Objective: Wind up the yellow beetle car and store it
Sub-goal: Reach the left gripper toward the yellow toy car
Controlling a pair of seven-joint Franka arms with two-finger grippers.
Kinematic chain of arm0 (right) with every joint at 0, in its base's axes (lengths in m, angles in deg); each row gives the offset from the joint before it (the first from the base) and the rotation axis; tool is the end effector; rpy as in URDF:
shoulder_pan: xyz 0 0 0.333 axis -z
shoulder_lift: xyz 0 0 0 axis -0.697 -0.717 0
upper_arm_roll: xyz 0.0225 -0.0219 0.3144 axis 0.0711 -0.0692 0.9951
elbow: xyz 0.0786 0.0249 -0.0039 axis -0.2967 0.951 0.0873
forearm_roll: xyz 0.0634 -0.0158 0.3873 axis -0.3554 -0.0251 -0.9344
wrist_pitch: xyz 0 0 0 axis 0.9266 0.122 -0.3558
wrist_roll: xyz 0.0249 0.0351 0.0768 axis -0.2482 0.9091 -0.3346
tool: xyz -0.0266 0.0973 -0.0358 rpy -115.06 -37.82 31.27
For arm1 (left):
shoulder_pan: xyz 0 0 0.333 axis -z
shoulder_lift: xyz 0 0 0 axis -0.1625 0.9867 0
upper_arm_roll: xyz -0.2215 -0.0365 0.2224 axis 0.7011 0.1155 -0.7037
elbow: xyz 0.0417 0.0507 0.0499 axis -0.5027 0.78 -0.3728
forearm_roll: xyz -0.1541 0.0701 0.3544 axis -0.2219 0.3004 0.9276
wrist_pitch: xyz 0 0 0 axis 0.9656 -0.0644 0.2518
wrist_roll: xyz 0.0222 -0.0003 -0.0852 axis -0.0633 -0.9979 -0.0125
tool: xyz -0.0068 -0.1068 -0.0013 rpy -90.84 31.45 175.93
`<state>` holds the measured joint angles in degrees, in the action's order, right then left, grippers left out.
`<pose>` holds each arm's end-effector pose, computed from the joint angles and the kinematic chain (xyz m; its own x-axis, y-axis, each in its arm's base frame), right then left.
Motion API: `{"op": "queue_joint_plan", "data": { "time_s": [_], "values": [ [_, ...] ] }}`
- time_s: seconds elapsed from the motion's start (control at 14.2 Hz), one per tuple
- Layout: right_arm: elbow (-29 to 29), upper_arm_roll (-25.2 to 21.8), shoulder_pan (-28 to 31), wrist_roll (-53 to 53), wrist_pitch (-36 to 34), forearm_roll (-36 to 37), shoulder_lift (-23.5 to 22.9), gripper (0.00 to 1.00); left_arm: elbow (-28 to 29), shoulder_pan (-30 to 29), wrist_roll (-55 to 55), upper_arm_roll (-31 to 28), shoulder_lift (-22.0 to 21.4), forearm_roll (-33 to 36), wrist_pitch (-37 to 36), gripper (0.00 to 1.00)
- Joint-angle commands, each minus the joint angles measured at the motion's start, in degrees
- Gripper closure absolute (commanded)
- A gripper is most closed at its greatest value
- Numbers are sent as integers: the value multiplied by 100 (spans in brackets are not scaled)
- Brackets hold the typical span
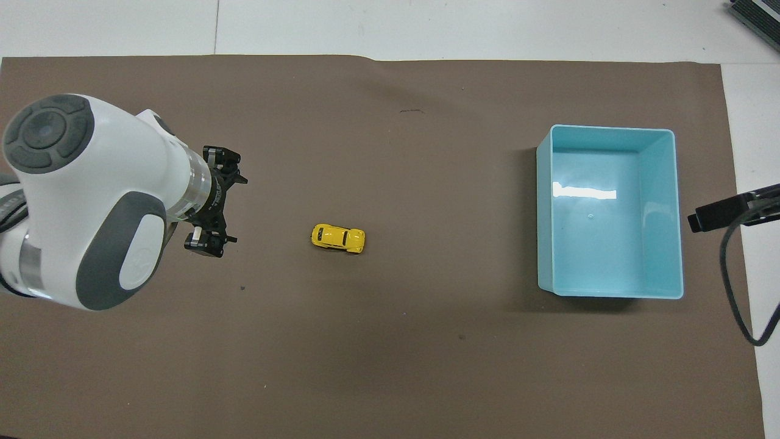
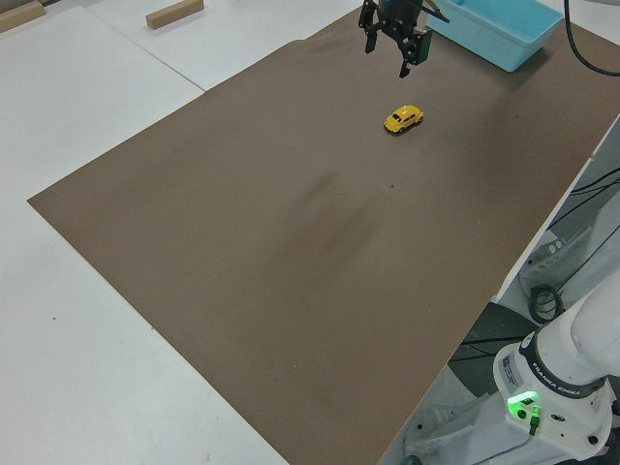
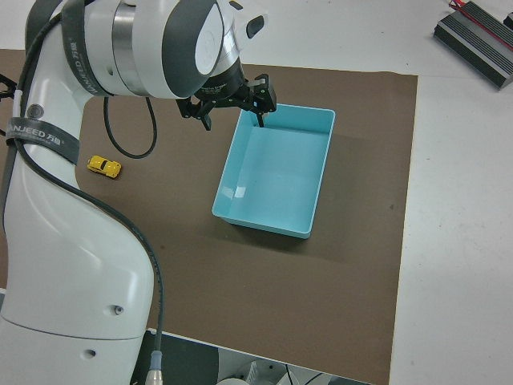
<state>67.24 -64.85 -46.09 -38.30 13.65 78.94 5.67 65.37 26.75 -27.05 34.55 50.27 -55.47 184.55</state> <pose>0.5391 -0.0122 0.6534 0.9838 0.1698 -0.0579 0.1693 -0.9855 -0.0133 0.5528 -0.2092 0.4856 0.1484 0.9854 -0.0832 0.9889 -0.1470 0.0223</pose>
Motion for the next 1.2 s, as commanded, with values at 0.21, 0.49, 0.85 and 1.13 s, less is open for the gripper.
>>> {"op": "queue_joint_plan", "data": {
  "time_s": [0.21, 0.49, 0.85, 1.13],
  "values": [
    [158, 22, 40, 62, 83, 3, 125, 0, 499, 641, -1564, -97, 537, 8, 1199, 0],
    [158, 14, 40, 62, 74, 3, 125, 0, 605, 1046, -1995, -88, 792, 8, 1647, 0],
    [158, 14, 40, 62, 83, 3, 125, 0, 755, 1353, -2110, -105, 1116, 8, 1911, 0],
    [158, 14, 40, 62, 83, 3, 125, 0, 755, 1407, -2225, -114, 1460, 17, 2245, 0]
  ]
}}
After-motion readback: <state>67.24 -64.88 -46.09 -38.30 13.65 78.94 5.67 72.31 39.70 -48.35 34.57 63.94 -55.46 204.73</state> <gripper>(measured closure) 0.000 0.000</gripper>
